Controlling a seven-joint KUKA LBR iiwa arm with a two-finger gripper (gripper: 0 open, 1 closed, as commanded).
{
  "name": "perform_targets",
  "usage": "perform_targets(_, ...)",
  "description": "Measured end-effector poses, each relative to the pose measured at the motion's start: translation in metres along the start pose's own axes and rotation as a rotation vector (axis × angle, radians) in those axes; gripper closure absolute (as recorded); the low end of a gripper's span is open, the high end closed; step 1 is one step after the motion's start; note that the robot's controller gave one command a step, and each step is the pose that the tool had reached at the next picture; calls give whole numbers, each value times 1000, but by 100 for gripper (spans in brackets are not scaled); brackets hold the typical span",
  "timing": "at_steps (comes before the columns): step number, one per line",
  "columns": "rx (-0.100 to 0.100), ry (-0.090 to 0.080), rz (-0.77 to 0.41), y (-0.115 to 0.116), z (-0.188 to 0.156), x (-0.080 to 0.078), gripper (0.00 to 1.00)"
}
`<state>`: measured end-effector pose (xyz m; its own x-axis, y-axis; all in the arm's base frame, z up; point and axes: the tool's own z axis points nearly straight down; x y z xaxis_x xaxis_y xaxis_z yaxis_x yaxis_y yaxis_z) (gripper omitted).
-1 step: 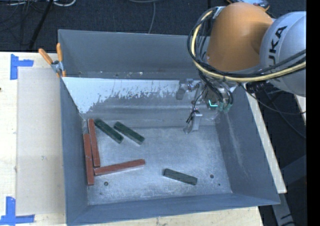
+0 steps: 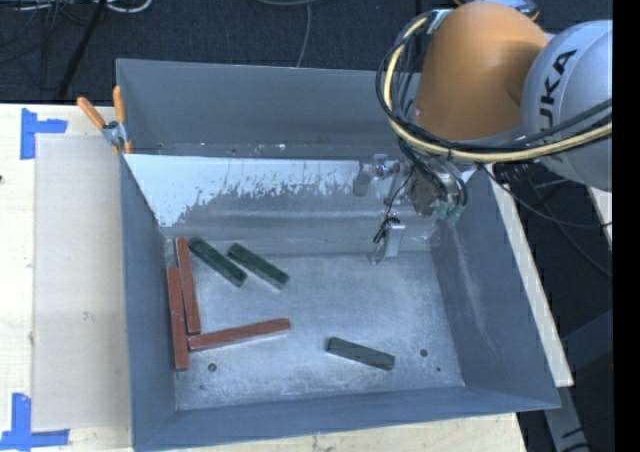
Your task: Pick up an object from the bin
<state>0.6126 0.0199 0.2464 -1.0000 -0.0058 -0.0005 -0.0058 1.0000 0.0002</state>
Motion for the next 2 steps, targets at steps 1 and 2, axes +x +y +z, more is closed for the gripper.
perform_targets(1, 1, -4, -55, 22, 48, 24, 0)
perform_targets(2, -1, -1, -24, 20, 103, 46, 0)
